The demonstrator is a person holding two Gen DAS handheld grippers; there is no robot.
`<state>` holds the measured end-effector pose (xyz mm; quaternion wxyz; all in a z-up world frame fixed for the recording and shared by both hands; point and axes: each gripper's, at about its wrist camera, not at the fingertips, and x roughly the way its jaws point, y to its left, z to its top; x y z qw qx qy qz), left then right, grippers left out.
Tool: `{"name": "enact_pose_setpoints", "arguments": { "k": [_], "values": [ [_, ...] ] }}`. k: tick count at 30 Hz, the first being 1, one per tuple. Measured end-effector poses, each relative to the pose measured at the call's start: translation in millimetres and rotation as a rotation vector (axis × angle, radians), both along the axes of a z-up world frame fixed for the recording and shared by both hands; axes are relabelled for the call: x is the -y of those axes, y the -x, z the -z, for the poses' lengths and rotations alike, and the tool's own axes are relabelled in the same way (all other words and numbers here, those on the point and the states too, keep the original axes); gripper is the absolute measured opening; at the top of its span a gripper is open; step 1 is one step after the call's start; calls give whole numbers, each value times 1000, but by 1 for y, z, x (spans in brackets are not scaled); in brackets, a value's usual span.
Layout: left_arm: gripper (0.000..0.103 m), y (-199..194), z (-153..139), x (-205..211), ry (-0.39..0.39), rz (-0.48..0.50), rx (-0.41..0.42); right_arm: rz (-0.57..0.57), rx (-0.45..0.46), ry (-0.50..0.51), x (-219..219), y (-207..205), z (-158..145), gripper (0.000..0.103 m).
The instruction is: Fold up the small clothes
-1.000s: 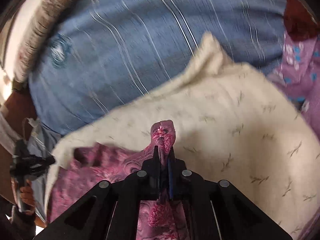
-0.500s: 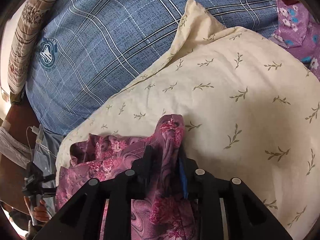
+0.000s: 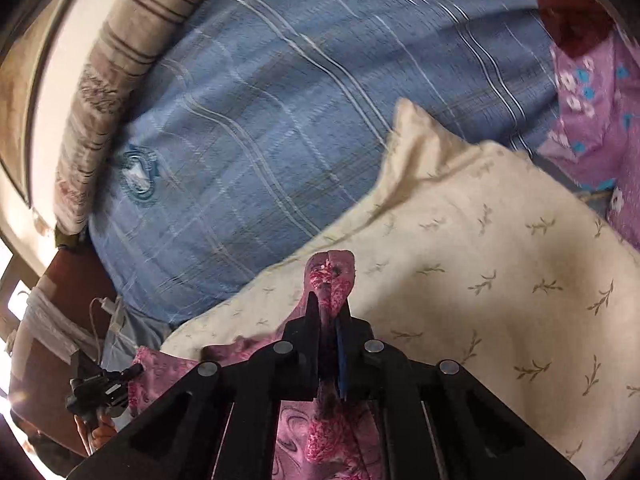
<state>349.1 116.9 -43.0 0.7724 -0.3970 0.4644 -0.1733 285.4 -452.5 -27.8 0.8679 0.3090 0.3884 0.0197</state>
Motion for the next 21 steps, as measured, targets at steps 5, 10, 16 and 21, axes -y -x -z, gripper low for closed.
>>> {"name": "enact_pose_setpoints", "arguments": {
  "k": [5,10,16,21],
  "values": [
    [4,-18,66,6,-59,-11,-172,56,-160,-7,12,-9,61,6],
    [8,8,39,-10,16,-44,-152,94,-152,5,17,5,37,23],
    [73,95,-13,-22,-12,6,-37,11,-115,35,6,92,-15,73],
    [78,156,-11,-20,1,99,-21,-13,-216,72,-15,173,3,73]
  ]
}}
